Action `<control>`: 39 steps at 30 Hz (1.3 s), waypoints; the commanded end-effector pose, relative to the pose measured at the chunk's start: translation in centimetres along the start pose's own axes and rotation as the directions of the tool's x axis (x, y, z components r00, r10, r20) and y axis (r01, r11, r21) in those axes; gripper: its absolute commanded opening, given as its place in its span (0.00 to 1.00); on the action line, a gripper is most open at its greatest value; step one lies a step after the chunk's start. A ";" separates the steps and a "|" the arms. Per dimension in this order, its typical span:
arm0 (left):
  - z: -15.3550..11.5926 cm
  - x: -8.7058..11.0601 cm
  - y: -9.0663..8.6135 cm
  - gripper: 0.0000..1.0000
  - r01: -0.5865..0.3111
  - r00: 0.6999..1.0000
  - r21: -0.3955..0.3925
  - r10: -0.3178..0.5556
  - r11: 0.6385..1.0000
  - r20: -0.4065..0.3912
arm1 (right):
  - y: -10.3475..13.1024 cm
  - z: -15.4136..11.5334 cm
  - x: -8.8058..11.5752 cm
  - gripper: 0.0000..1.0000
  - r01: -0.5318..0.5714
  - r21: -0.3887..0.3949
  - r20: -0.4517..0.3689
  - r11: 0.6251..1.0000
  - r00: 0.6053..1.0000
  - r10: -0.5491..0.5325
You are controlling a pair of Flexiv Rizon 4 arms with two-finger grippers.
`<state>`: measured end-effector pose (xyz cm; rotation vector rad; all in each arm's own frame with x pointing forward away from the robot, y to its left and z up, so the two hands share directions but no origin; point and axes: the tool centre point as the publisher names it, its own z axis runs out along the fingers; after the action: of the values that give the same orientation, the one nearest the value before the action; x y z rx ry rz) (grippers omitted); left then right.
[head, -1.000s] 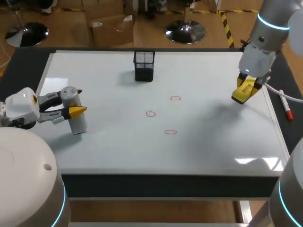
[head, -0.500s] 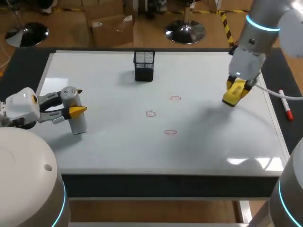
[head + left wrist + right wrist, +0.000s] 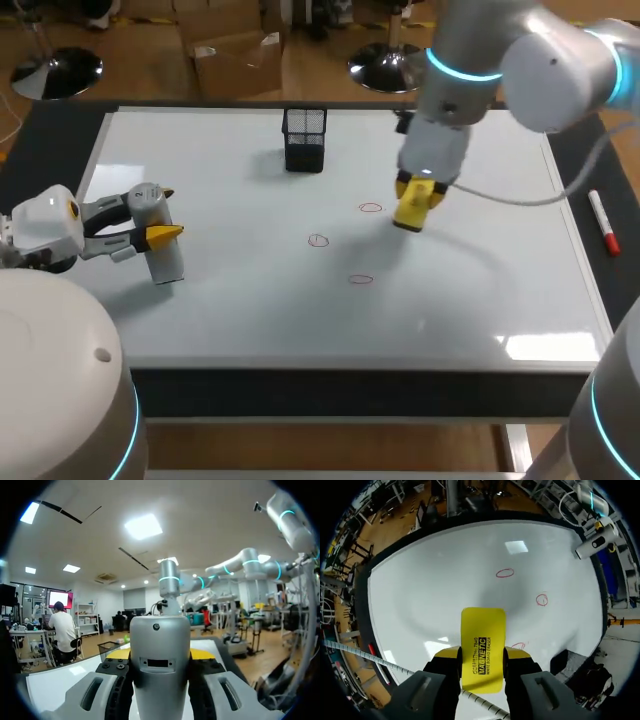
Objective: Pick up the inspection probe, press it on each red-marked spot on the whiteboard one by one, put down the probe, pick up the eraser, and wipe off all the red marks.
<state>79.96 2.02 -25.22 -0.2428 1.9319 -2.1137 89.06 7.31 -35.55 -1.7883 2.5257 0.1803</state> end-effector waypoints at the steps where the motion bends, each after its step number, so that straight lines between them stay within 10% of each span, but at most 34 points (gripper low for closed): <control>1: -0.1 0.0 -0.2 0.00 0.000 1.000 0.000 0.000 1.000 0.000 | 0.8 0.9 -3.6 0.00 0.037 0.004 -0.064 0.999 0.997 -0.037; 19: -0.1 0.0 -0.2 0.00 0.000 1.000 0.000 0.000 1.000 0.000 | 4.9 3.6 -14.5 0.00 0.293 -0.059 -0.026 0.954 0.955 -0.295; 39: -0.1 0.0 -0.2 0.00 0.000 1.000 0.000 0.000 1.000 0.000 | 7.3 5.9 -16.5 0.00 0.335 -0.111 -0.036 0.936 0.939 -0.341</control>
<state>79.95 2.05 -25.20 -0.2428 1.9319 -2.1136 87.41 25.59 -39.06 -2.2521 2.2218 0.2693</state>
